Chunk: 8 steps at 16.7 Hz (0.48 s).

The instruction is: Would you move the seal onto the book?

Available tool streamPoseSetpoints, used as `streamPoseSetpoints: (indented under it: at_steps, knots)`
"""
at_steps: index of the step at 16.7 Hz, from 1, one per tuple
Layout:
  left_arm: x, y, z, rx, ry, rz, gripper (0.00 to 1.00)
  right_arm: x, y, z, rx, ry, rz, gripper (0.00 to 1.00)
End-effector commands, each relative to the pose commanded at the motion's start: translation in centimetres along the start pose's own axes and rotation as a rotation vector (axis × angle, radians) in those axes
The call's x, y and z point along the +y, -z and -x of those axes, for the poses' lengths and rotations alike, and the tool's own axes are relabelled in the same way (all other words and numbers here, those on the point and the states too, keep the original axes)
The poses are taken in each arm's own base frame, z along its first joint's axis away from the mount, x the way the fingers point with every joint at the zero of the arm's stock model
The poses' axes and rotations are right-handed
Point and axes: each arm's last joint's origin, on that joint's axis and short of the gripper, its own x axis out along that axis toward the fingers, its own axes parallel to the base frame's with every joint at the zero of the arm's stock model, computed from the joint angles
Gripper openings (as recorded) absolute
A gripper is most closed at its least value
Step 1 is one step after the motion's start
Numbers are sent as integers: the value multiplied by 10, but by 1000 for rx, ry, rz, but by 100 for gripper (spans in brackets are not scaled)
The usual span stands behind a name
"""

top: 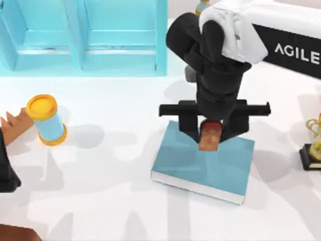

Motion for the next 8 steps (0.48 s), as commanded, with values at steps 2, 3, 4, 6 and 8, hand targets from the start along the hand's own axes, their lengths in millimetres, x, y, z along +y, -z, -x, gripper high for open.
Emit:
streamPoseSetpoints:
  at_steps: [2, 3, 4, 6, 8]
  knots:
    - [0, 0, 0, 0, 0, 0, 100, 0, 0, 0, 0, 0, 0, 0]
    - [0, 0, 0, 0, 0, 0, 100, 0, 0, 0, 0, 0, 0, 8]
    - [0, 0, 0, 0, 0, 0, 100, 0, 0, 0, 0, 0, 0, 15]
    - [0, 0, 0, 0, 0, 0, 100, 0, 0, 0, 0, 0, 0, 30]
    - [0, 0, 0, 0, 0, 0, 100, 0, 0, 0, 0, 0, 0, 45]
